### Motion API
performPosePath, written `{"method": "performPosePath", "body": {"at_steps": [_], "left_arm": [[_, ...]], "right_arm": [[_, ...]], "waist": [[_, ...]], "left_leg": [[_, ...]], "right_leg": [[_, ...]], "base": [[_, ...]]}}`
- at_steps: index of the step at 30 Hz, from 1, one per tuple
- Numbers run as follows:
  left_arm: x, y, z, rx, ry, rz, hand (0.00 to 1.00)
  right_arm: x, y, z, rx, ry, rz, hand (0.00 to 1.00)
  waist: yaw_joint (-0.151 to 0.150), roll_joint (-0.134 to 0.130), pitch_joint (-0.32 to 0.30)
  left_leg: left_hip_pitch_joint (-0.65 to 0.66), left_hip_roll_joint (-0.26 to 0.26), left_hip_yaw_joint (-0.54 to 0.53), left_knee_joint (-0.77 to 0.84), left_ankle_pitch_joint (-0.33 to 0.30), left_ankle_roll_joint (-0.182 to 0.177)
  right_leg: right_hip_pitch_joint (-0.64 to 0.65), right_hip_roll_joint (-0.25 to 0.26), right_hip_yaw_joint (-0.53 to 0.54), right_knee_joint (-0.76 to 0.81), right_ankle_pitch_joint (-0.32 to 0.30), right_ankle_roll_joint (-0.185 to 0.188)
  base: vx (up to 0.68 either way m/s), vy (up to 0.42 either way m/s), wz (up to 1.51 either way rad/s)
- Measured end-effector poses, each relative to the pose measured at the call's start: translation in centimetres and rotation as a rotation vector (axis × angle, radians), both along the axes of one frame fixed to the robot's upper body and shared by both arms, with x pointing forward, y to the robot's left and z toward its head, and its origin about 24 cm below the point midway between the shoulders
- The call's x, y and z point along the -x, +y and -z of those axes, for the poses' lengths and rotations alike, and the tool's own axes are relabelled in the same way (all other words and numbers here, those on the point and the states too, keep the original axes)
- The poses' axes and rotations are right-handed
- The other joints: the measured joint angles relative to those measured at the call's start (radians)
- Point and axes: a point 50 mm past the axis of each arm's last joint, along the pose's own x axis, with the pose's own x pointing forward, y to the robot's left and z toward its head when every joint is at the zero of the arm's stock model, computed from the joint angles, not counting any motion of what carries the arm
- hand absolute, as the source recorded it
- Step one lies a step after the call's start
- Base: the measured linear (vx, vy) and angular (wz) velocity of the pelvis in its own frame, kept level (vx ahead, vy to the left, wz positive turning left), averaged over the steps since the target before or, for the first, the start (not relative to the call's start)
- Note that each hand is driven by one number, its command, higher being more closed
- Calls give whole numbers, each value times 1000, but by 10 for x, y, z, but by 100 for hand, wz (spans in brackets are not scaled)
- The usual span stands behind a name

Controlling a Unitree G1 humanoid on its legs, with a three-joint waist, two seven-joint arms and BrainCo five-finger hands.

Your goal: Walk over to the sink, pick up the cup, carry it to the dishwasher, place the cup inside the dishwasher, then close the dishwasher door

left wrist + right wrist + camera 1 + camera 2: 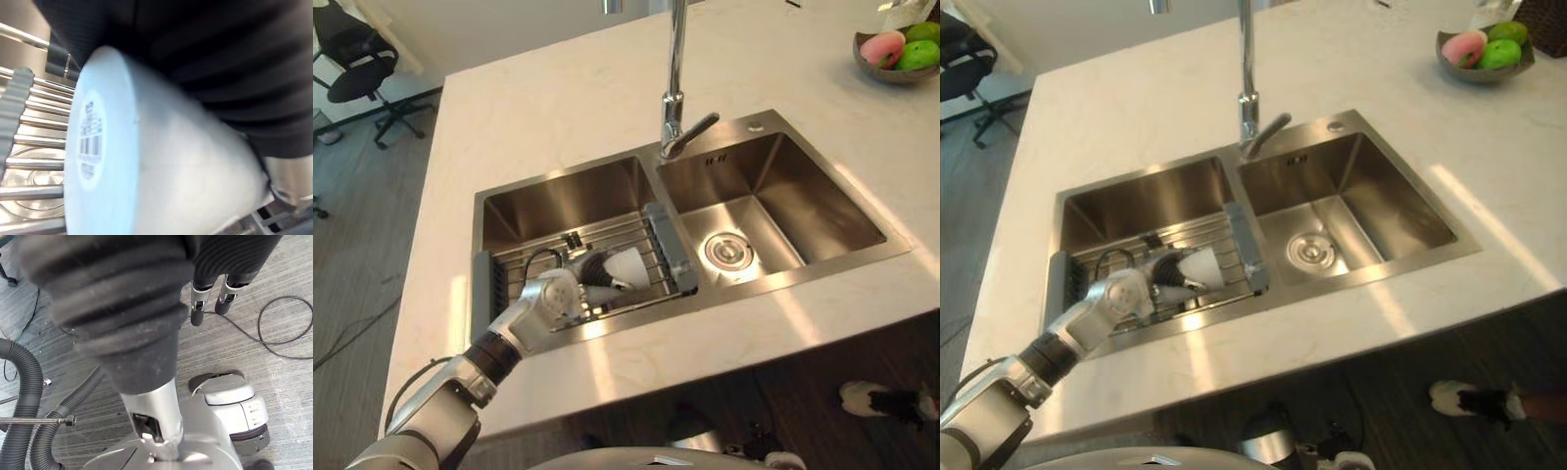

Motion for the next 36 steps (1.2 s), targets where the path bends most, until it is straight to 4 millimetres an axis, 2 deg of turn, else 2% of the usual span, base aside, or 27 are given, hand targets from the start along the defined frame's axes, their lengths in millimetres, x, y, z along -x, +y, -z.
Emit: {"method": "performPosePath", "body": {"at_steps": [9,17,19,21,28,32,36], "left_arm": [[1,-3,1,113,15,-45,100],[7,-17,-13,354,75,-24,100],[8,-21,-23,433,65,-14,100],[8,-20,-40,569,30,-20,100],[14,-17,-81,980,-25,-61,100],[19,-7,-96,1267,-52,-129,100],[28,14,-118,1500,-213,-185,100]], "right_arm": [[1,0,1,0,4,-3,0],[2,4,2,-12,4,5,0],[4,8,4,-27,5,29,0],[7,10,6,-35,7,37,0],[21,9,8,-51,8,133,0],[29,11,10,-59,14,170,0],[42,17,12,-64,33,192,0]], "waist": [[3,-7,0],[16,-22,6],[29,-33,6],[42,-44,10],[83,-49,6],[99,-59,-9],[121,-71,-29]], "left_leg": [[3,0,-17,0,7,0],[17,4,-17,0,10,1],[18,5,-17,0,12,1],[18,6,-19,-1,14,2],[10,6,-25,0,18,1],[10,7,-26,0,20,0],[11,8,-28,-1,23,2]], "right_leg": [[15,-2,-18,0,1,-1],[27,-4,-19,5,1,-1],[28,-5,-19,6,1,-1],[27,-5,-21,8,1,-2],[27,-7,-20,13,1,-2],[28,-4,-19,14,2,-2],[30,-4,-20,16,3,-4]], "base": [[-11,-6,6],[0,0,0],[-33,2,0],[0,0,0],[3,0,2],[0,0,0],[0,0,1]]}}
